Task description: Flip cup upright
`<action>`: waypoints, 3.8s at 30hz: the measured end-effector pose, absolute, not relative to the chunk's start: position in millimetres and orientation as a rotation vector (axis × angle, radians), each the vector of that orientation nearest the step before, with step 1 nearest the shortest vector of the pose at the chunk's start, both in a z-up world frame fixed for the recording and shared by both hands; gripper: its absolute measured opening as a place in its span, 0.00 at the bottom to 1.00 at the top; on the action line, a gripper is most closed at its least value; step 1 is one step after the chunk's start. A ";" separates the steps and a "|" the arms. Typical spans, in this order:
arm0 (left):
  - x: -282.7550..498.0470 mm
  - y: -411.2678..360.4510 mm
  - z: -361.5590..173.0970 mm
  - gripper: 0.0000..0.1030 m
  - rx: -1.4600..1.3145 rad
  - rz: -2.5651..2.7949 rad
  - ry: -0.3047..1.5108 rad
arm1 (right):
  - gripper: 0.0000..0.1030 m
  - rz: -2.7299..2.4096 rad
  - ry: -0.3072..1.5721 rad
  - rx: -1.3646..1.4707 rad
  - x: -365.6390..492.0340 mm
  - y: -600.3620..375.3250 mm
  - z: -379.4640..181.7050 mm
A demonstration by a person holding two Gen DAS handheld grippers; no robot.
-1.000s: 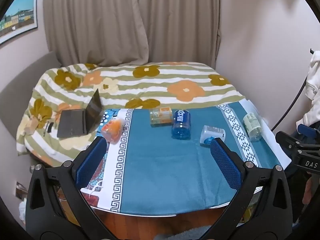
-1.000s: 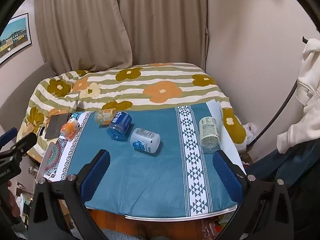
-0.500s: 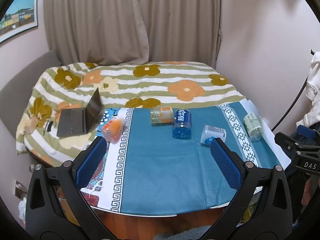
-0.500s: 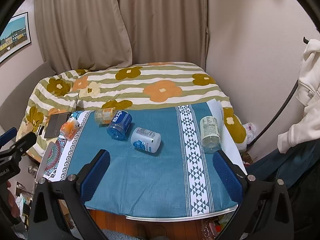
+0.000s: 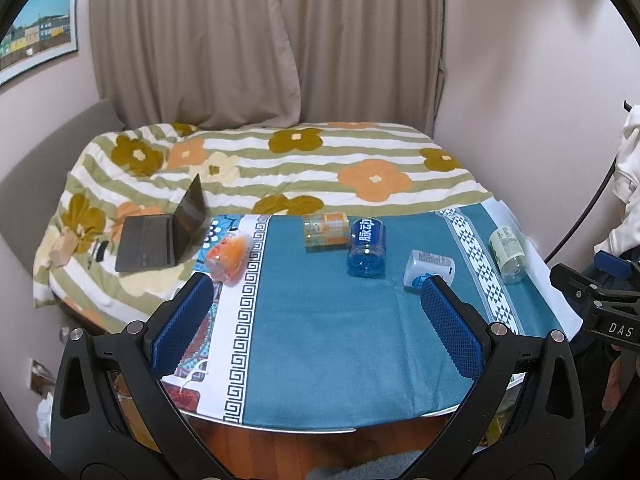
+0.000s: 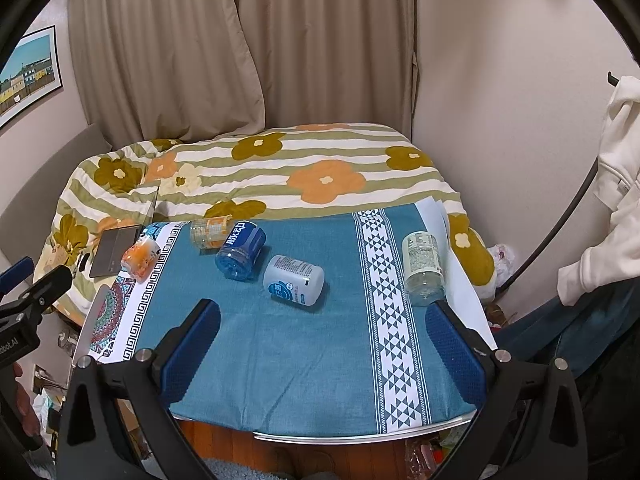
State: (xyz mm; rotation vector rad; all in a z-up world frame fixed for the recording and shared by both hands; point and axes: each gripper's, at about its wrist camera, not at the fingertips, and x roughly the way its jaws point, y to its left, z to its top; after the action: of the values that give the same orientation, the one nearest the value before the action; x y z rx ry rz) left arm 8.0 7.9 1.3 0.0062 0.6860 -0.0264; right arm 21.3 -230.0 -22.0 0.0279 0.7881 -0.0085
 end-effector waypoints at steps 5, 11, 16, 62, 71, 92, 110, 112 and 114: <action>7.5 8.4 0.7 1.00 0.006 -0.027 0.685 | 1.00 -0.012 0.789 0.024 21.0 -229.5 -21.5; 7.8 8.5 0.8 1.00 0.003 -0.027 0.688 | 1.00 -0.014 0.788 0.022 20.4 -227.1 -21.8; 7.6 7.8 0.2 1.00 0.004 -0.027 0.688 | 1.00 -0.018 0.791 0.012 21.3 -223.7 -23.8; 22.0 18.8 -8.7 1.00 -0.017 -0.074 0.702 | 1.00 -0.024 0.816 0.039 27.6 -225.0 -27.8; 52.8 25.1 -35.1 1.00 -0.012 -0.066 0.805 | 1.00 -0.013 0.890 0.011 61.7 -223.9 -50.6; 134.6 -14.3 -159.1 1.00 -0.131 0.134 1.180 | 0.99 0.489 1.149 -0.429 207.8 -213.8 -178.2; 150.4 -8.6 -192.3 1.00 -0.223 0.219 1.233 | 0.68 0.796 1.236 -0.677 230.7 -168.4 -218.4; 149.9 -9.7 -193.0 1.00 -0.228 0.218 1.233 | 0.61 0.810 1.247 -0.682 229.0 -167.1 -219.4; 149.5 -10.9 -193.4 1.00 -0.233 0.214 1.233 | 0.57 0.816 1.253 -0.674 228.4 -166.7 -219.0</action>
State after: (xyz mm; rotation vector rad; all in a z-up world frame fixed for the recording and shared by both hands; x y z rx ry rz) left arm 149.5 -10.9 -193.4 -0.2326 1.2326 0.2141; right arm 228.4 -166.7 -219.0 -0.6738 1.2532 0.8164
